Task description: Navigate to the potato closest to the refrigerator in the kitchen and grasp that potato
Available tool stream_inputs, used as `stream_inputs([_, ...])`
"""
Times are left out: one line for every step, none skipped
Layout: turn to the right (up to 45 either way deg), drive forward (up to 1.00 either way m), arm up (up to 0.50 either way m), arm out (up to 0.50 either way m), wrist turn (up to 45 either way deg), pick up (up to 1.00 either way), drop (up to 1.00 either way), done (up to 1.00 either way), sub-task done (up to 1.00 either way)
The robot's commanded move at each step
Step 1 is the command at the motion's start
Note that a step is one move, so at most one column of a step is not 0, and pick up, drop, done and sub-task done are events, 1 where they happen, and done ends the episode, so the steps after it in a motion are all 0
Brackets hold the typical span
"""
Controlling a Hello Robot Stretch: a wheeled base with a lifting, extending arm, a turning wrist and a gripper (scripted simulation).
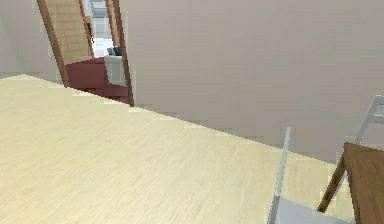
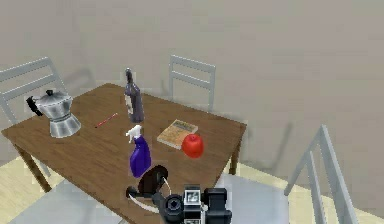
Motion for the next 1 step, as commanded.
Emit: stream_inputs([0.0,0.00,0.00,0.00,0.0,0.00,0.00,1.00,0.00])
